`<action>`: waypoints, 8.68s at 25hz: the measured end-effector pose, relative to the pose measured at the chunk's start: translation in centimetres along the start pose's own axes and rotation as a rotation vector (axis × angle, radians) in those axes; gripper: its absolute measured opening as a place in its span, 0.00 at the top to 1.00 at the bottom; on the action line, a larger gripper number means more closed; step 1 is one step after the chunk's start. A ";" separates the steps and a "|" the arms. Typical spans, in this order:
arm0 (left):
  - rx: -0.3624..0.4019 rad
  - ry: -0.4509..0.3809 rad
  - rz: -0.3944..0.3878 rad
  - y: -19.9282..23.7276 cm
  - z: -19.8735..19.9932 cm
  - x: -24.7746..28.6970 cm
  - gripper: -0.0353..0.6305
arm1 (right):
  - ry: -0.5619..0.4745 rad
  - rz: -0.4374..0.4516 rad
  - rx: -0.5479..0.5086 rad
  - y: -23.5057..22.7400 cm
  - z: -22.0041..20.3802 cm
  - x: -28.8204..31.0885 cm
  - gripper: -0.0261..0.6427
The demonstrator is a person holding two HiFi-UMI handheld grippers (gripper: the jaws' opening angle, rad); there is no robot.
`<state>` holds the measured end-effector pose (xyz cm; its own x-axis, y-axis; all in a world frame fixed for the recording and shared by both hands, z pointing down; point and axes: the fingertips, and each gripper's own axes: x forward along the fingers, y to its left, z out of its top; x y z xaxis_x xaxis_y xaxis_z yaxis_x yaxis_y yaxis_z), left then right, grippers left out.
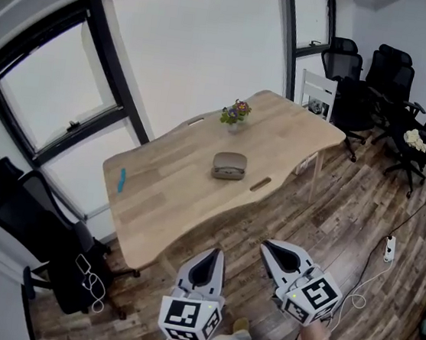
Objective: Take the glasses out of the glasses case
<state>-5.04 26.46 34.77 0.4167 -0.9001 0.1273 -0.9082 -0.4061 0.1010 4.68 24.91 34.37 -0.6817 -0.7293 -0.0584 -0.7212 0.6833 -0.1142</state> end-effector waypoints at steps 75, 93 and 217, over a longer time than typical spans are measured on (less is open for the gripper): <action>-0.070 0.058 0.036 14.6 2.4 33.1 0.95 | 0.085 0.049 -0.001 -25.0 -3.2 27.4 0.96; -0.103 0.108 0.119 18.9 1.0 37.5 0.95 | 0.209 0.179 -0.063 -27.7 -7.3 34.2 0.96; -0.176 0.186 0.087 32.7 -4.0 44.1 0.95 | 0.720 0.279 -0.300 -30.1 -25.4 43.5 0.94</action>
<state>-16.17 -25.86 47.59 0.3521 -0.8795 0.3202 -0.9269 -0.2803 0.2494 -6.40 -26.50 60.49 -0.6791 -0.4001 0.6155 -0.4465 0.8906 0.0864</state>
